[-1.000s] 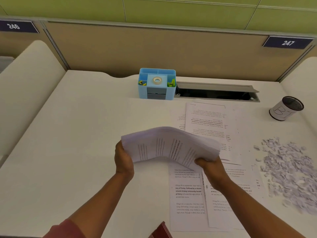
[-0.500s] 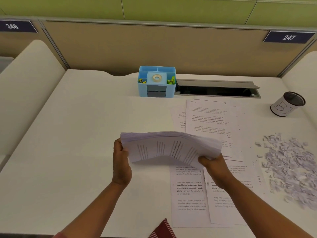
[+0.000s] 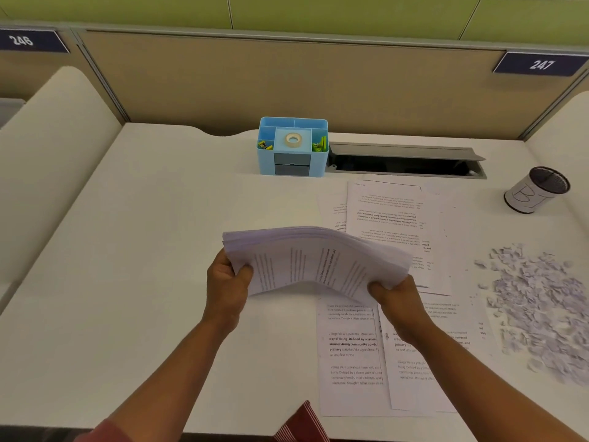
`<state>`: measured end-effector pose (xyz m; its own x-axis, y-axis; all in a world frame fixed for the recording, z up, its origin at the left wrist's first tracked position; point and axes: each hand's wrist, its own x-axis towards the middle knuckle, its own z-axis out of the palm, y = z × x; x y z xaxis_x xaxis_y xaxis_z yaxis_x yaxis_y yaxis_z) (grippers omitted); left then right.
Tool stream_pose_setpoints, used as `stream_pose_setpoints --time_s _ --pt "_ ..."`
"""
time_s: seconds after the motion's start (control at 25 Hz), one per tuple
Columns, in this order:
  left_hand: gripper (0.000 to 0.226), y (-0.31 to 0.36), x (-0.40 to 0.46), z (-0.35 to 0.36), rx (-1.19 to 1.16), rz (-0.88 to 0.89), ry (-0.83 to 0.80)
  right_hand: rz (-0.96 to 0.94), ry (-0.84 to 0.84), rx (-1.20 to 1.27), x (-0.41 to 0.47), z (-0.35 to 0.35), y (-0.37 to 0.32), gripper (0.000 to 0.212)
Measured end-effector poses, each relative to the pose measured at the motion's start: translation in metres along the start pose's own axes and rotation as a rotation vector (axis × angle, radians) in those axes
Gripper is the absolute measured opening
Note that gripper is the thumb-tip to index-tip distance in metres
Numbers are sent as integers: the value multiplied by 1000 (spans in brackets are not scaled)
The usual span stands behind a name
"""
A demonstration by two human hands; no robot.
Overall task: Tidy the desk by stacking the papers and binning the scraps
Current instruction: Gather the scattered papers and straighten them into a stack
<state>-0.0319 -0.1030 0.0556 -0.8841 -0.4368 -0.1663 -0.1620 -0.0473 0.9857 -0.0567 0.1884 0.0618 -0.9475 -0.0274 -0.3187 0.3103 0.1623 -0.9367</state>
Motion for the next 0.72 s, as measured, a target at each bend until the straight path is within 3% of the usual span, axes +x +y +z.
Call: stream_pose_setpoints --time_s 0.32,0.52,0.72 --pt "37 -1 4 -5 -4 24 -37 6 -37 19 -6 -1 3 59" --pt "26 -2 11 -4 7 -44 -52 13 -52 5 -2 -1 -2 48" --pt "25 -6 10 -3 52 -56 -86 19 -62 59 -3 3 -1 54"
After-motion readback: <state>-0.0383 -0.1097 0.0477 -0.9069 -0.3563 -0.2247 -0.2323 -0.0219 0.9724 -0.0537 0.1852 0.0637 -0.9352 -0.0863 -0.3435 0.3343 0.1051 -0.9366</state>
